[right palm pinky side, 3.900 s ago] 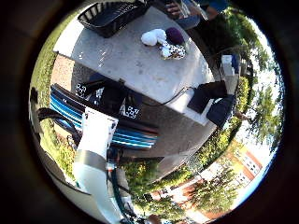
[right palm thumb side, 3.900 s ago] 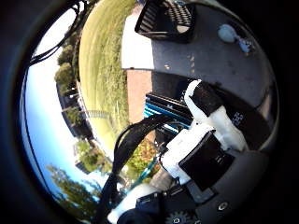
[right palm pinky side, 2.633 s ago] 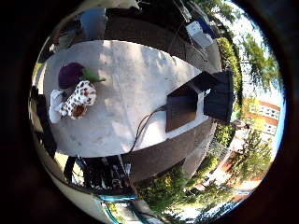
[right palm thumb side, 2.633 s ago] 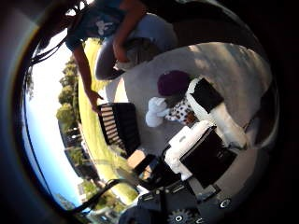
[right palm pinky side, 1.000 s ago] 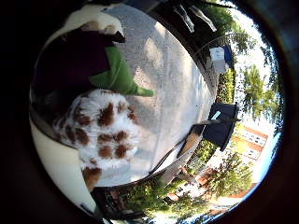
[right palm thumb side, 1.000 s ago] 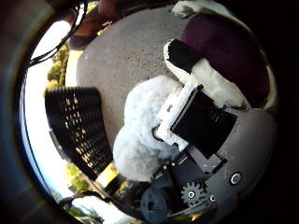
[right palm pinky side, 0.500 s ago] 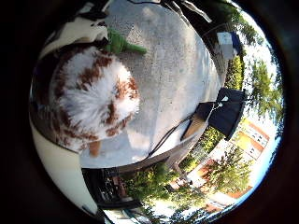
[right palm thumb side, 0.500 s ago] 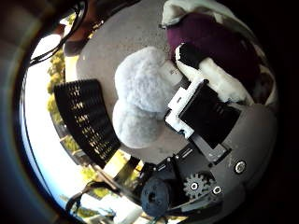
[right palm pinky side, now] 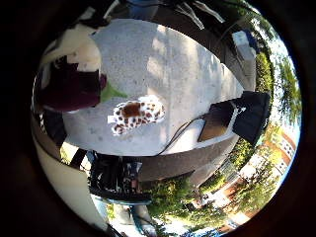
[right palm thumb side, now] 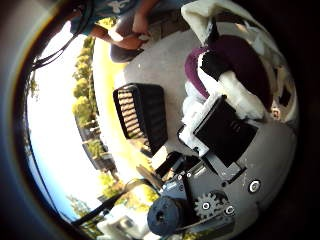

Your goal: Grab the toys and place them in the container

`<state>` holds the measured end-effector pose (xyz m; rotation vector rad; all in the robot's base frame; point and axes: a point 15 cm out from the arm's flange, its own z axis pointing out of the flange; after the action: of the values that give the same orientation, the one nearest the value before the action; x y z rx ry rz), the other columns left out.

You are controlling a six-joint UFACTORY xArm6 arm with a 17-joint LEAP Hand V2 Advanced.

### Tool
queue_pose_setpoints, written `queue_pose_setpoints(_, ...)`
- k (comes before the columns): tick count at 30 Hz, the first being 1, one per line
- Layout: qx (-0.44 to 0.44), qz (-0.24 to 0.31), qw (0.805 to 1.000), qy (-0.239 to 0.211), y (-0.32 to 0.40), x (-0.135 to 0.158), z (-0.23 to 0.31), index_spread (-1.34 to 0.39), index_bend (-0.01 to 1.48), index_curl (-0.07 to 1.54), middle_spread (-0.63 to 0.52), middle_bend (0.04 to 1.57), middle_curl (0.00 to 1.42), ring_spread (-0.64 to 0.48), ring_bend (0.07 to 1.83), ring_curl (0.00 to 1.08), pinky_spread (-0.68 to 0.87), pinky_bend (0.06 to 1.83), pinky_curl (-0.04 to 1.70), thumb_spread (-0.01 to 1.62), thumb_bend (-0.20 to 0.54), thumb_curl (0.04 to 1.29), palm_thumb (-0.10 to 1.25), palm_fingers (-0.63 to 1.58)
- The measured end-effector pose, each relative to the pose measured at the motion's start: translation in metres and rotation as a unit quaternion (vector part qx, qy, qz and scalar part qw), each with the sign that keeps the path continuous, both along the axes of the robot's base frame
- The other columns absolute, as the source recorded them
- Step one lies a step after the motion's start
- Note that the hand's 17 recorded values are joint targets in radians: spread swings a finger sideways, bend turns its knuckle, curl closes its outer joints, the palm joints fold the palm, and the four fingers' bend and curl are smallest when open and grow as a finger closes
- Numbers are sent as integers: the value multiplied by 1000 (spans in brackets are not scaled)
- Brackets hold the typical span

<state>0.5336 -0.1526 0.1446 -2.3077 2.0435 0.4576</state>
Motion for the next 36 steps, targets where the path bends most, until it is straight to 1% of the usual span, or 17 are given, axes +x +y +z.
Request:
queue_pose_setpoints(4,24,29,999,-9,34,-22,59,-959,590,1213,-165,1407,995,-117,1589,821,127,1700,779,1115,-12,762,1054,766)
queue_pose_setpoints(6,35,43,998,-21,56,-33,87,-967,572,1257,-164,1415,995,-117,1597,819,124,1705,783,1120,-12,771,1046,759)
queue_pose_setpoints(8,42,65,996,-36,85,-48,115,-973,557,1297,-162,1421,993,-117,1603,817,123,1708,786,1126,-12,780,1038,755)
queue_pose_setpoints(10,46,98,993,-49,124,-63,137,-977,546,1325,-161,1424,992,-116,1607,815,122,1709,788,1130,-12,786,1035,753)
queue_pose_setpoints(13,53,153,985,-59,182,-84,155,-980,526,1376,-159,1429,989,-116,1610,812,120,1712,792,1132,-14,798,1026,749)
queue_pose_setpoints(17,72,219,972,-54,265,-114,159,-980,510,1421,-157,1431,986,-116,1613,808,119,1711,794,1134,-12,809,1020,750)
queue_pose_setpoints(20,78,253,964,-39,318,-134,153,-977,495,1462,-156,1432,983,-116,1614,804,118,1710,796,1135,-12,821,1013,752)
queue_pose_setpoints(22,75,264,961,-29,346,-141,142,-975,489,1480,-155,1433,982,-116,1613,804,118,1708,798,1136,-15,823,1004,749)
queue_pose_setpoints(24,69,269,960,-33,374,-138,126,-971,483,1503,-155,1429,982,-116,1616,803,118,1708,801,1137,-30,819,959,746)
queue_pose_setpoints(26,62,267,961,-37,394,-129,102,-967,476,1520,-156,1430,983,-117,1616,805,118,1709,804,1136,-33,812,923,735)
queue_pose_setpoints(29,49,269,962,-6,416,-131,53,-956,493,1532,-154,1395,973,-106,1601,797,123,1670,809,1133,-34,780,872,696)
queue_pose_setpoints(31,43,264,963,19,417,-133,24,-949,504,1524,-153,1369,963,-92,1593,783,129,1633,806,1133,-26,764,875,696)
queue_pose_setpoints(32,41,263,964,28,417,-133,14,-933,458,1498,-135,1307,930,-44,1550,749,157,1570,791,1128,-33,740,859,637)
queue_pose_setpoints(33,39,261,964,34,417,-133,7,-928,450,1485,-130,1283,917,-27,1520,735,168,1554,785,1127,-33,733,854,620)
queue_pose_setpoints(34,37,261,964,42,416,-134,-1,-914,428,1449,-116,1196,879,5,1462,713,186,1502,774,1123,-35,720,845,512)
queue_pose_setpoints(35,36,260,964,48,414,-134,-7,-906,413,1435,-110,1146,861,16,1455,713,194,1486,777,1121,-36,713,839,462)
queue_pose_setpoints(36,35,258,964,52,412,-132,-11,-875,309,1383,-97,985,808,48,1396,694,220,1433,768,1119,-34,700,833,144)
